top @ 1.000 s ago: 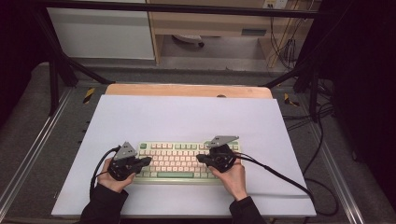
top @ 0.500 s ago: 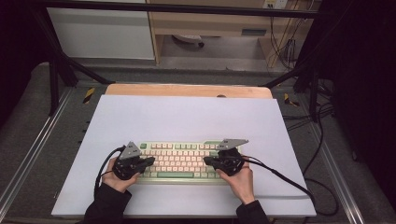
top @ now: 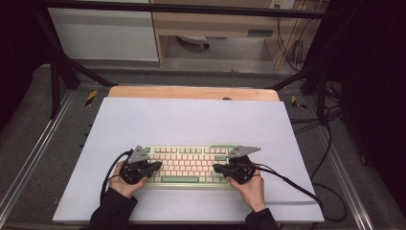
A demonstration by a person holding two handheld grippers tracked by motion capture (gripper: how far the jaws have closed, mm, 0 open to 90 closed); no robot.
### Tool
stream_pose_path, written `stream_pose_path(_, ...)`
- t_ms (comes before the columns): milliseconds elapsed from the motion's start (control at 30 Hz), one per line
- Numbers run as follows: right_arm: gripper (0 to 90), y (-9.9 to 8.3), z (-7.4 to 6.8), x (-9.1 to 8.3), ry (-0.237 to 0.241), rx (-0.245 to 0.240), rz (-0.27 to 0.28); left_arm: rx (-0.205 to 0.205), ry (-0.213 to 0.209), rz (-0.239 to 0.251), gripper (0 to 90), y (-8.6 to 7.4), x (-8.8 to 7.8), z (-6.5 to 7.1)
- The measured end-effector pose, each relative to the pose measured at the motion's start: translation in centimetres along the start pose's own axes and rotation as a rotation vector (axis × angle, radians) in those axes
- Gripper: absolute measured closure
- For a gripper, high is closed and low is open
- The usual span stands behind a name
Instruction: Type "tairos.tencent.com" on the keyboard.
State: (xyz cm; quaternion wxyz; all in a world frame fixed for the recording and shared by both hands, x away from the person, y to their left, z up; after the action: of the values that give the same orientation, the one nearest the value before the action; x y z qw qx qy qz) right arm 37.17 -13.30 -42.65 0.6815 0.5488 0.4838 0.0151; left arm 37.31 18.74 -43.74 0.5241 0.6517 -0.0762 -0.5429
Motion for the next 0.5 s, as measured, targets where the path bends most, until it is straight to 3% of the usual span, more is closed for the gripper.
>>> stream_pose_path(500,90.0,-0.34,-0.03,-0.14,0.004,-0.009,0.001,0.008,-0.002,-0.008,89.8,-0.19,0.36,0.02)
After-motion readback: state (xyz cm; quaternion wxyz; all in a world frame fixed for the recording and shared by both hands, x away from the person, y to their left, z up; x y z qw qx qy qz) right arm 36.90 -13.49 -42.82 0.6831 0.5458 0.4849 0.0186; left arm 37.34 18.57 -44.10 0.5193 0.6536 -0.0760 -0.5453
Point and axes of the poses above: each handheld gripper's, and its own axes: x roughly forward along the jaws, y roughly out of its top, z roughly to its right, the point moved 2 cm from there along x, roughly forward along the jaws, and after that the axes turned 9 degrees about -y, right-handed, at the moved point
